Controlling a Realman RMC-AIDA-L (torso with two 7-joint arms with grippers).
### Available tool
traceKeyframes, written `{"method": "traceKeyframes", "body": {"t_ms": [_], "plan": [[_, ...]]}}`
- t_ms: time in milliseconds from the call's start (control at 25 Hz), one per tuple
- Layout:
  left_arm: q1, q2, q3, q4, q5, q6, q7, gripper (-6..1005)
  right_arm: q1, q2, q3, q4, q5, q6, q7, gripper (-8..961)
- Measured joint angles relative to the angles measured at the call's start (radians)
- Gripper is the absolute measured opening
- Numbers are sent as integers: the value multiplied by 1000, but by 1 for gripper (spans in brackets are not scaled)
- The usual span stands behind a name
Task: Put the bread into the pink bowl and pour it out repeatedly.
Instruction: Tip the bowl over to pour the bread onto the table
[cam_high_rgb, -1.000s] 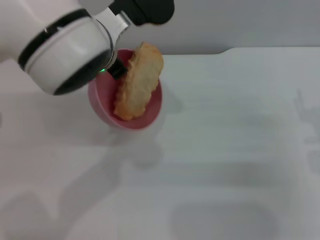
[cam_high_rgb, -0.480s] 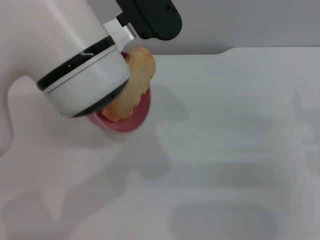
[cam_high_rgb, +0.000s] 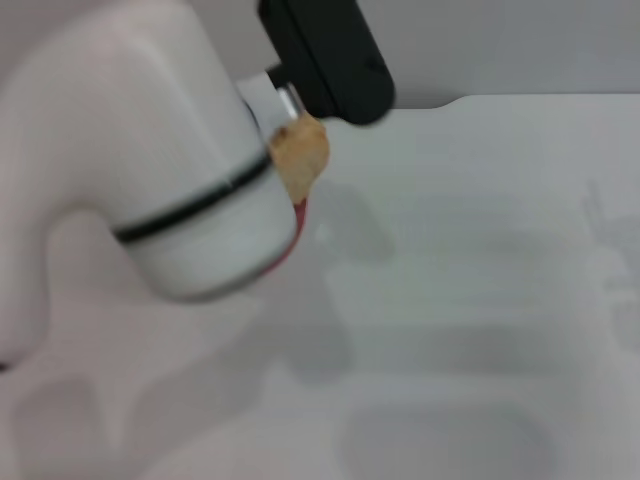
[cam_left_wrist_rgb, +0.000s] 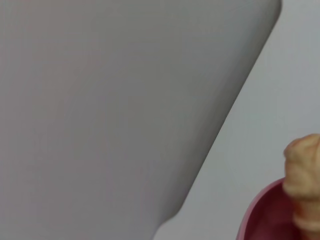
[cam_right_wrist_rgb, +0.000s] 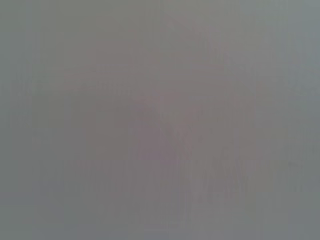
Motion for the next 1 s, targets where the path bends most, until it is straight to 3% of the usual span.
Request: {"method": "traceKeyframes", "body": {"t_ms": [360,960,1000], "plan": [[-5,-1,143,-1,105,7,-15,58,10,0,-1,14,0,0,0,667],[-10,-1,110,-47,156,47,-71,59,27,-2,-22,-21,3,81,25,666],[-12,-1,77,-46,169,51,-74,59,27,-2,-25,-29,3,89,25,666]]}}
